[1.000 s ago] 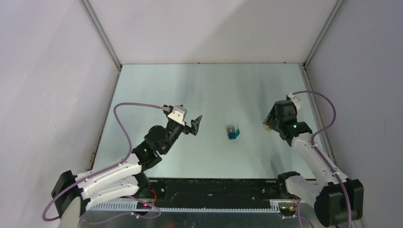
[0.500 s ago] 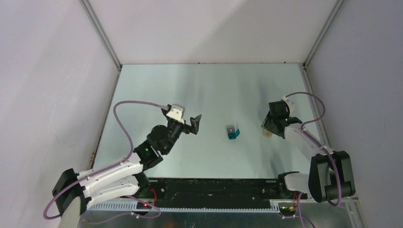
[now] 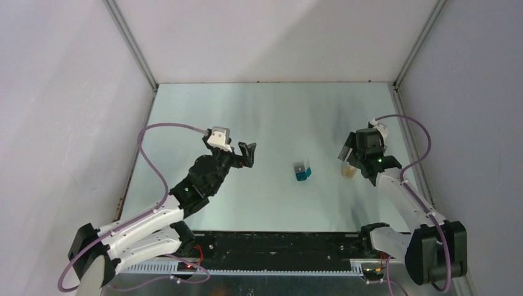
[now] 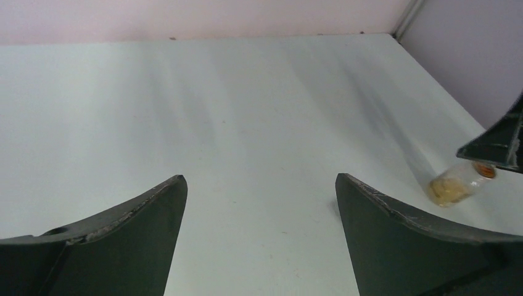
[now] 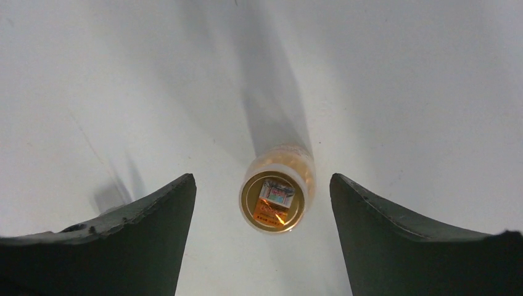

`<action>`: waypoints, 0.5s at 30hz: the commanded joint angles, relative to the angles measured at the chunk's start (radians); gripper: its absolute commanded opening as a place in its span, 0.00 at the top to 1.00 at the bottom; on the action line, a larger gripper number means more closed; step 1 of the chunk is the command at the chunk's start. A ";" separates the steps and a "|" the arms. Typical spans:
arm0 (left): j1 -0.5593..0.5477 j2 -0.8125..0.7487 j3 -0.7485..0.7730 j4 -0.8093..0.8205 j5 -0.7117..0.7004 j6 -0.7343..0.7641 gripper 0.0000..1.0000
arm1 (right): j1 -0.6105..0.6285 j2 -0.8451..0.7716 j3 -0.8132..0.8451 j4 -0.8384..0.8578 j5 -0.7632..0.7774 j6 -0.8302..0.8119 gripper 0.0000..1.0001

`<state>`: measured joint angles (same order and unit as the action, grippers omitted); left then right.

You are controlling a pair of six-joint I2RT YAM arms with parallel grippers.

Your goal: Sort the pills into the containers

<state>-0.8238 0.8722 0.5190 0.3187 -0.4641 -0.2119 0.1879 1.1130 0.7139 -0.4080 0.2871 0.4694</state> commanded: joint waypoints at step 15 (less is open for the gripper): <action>0.014 0.302 0.074 0.029 0.330 -0.448 0.14 | 0.296 0.023 0.128 0.022 -0.263 -0.160 0.26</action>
<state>-0.8154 1.1458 0.5537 0.2821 -0.1905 -0.5652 0.4458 1.0641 0.8104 -0.4236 0.1158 0.3550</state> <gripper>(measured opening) 0.862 0.749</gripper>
